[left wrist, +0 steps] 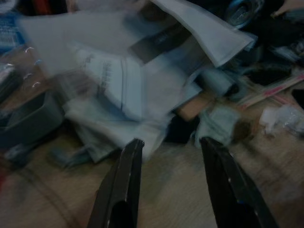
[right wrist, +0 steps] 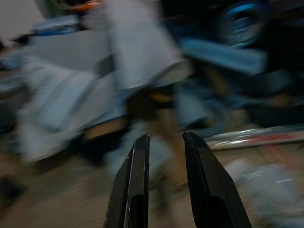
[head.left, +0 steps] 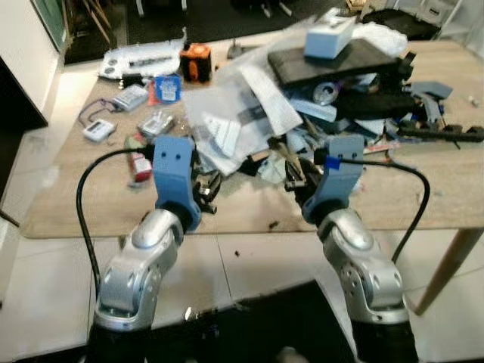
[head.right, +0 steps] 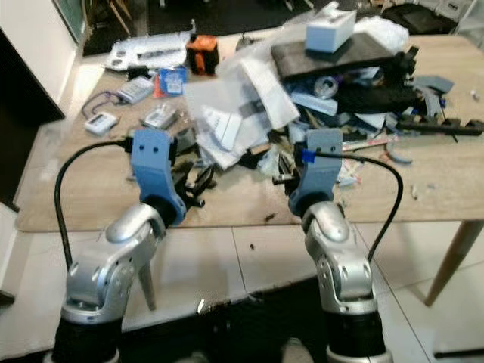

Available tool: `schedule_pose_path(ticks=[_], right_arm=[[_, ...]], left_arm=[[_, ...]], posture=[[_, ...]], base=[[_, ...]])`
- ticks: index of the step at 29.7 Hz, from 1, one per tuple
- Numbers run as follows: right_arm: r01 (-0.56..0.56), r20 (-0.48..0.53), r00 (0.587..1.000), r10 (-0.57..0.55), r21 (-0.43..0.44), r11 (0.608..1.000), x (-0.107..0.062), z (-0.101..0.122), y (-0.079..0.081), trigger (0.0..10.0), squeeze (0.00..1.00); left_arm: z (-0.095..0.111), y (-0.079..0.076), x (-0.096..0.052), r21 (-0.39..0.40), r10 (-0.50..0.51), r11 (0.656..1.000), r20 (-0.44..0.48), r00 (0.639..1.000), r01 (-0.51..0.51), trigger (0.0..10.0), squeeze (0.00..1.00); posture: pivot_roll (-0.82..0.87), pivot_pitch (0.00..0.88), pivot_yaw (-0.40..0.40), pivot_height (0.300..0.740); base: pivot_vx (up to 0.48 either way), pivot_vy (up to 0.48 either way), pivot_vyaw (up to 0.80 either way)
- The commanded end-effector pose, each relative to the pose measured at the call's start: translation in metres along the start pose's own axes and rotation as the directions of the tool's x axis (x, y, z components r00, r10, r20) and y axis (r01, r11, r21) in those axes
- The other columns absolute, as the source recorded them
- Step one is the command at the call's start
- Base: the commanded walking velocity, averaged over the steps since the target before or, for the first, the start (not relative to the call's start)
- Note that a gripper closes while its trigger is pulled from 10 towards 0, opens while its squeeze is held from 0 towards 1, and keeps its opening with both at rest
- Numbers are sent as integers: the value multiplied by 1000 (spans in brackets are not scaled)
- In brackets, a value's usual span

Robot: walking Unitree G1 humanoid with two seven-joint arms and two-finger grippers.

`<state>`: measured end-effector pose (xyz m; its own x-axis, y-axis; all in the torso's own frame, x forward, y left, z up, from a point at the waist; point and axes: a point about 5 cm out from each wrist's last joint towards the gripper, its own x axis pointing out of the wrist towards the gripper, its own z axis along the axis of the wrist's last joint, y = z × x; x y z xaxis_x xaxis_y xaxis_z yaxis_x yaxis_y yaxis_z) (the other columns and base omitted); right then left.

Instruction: Picking trash to rubbish bin

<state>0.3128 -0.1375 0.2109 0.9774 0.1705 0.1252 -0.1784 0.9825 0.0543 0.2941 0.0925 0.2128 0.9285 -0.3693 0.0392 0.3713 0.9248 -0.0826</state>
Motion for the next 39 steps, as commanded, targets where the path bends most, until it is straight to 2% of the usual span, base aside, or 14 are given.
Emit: schedule_pose_path(ticks=[1,13,15,17,20,21,22,27,32,39], right_arm=[[-24,-18,1000,24,14,1000,-1,-6,7,10000,0],[-31,-21,999,31,12,999,0,-6,8,10000,0],[-24,-21,1000,24,3,1000,2,-5,5,10000,0],[7,-21,1000,-8,-25,1000,6,-2,-7,10000,0],[24,-20,1000,-24,-32,999,8,1,-15,10000,0],[39,-17,999,-40,-41,998,11,3,-24,10000,63],[43,-19,999,-44,-58,997,14,5,-30,10000,1000],[43,-70,996,-51,-105,994,23,5,-44,10000,1000],[6,-198,980,-37,-154,988,39,-5,-63,10000,1000],[-21,-256,966,-25,-176,984,62,-5,-84,10000,1000]], left_arm=[[-4,5,-3,4,28,1000,-13,1000,-28,10000,0],[-5,7,-2,19,46,999,-14,999,-45,10000,0],[-6,7,-2,22,46,999,-19,999,-46,10000,0],[-7,8,-1,30,44,999,-30,999,-43,10000,0],[-7,8,-1,30,42,999,-31,999,-42,10000,0],[-7,8,-1,31,41,999,-32,999,-40,10000,0],[-7,9,0,35,37,999,-33,999,-36,10000,0],[-6,9,4,51,24,998,-35,999,-22,10000,0],[-4,11,13,94,-12,995,-41,999,16,10000,0],[8,20,28,136,-8,991,-17,1000,10,10000,0]], posture=[[33,181,46,740],[33,182,42,740],[33,182,42,740],[31,185,49,740],[31,185,49,740],[31,187,52,740],[33,187,53,740],[31,189,51,740],[21,196,42,740],[25,225,12,740]], base=[[0,0,0],[0,0,0],[0,0,0],[0,0,0],[0,0,0],[0,0,0],[0,0,0],[0,0,0],[0,0,0],[0,0,0]])
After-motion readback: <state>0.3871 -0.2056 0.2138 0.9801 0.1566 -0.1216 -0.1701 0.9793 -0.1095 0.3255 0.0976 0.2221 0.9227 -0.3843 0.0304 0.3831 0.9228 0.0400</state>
